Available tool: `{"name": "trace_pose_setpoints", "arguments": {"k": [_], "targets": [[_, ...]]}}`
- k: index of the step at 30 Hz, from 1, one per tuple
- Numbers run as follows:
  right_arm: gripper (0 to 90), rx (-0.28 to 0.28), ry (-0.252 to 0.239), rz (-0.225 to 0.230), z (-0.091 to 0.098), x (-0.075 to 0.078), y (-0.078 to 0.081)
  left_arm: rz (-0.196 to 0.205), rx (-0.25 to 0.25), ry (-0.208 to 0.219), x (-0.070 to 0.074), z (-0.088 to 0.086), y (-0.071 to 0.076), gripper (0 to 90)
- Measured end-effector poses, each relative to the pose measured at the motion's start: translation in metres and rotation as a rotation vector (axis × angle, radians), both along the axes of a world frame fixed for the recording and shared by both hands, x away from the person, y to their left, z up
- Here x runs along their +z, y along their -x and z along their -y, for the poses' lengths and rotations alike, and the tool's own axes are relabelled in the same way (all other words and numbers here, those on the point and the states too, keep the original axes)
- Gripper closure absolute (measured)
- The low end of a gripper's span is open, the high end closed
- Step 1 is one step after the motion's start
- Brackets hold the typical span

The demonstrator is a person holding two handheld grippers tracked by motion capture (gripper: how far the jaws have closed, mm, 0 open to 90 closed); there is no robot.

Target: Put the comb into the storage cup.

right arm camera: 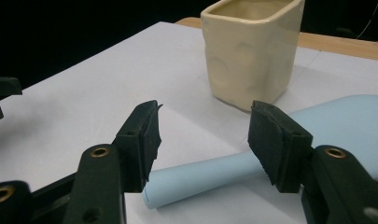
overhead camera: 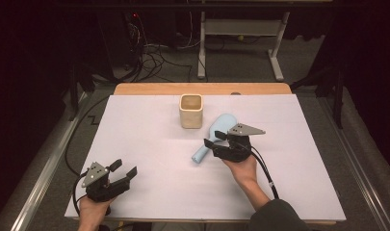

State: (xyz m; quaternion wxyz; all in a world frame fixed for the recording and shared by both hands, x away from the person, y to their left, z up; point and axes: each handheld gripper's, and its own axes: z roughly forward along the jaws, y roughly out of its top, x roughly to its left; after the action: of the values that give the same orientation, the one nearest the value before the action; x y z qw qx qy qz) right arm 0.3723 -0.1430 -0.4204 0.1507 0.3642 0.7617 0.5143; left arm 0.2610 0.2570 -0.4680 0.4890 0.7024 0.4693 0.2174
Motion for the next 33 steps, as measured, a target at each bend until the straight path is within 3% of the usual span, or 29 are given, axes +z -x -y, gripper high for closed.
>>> {"name": "trace_pose_setpoints", "arguments": {"k": [4,13,33], "targets": [[48.9,0.017,-0.001,-0.029,-0.003,0.002,-0.005,-0.002,-0.001,0.004,0.0,0.0,0.0,32.6],[56.3,0.03,0.059,-0.077,-0.013,0.005,-0.014,-0.002,-0.001,0.005,0.0,0.0,0.0,32.5],[78.8,0.049,0.344,-0.27,-0.043,0.017,-0.046,0.001,-0.005,-0.006,0.0,0.001,0.0,32.2]]}}
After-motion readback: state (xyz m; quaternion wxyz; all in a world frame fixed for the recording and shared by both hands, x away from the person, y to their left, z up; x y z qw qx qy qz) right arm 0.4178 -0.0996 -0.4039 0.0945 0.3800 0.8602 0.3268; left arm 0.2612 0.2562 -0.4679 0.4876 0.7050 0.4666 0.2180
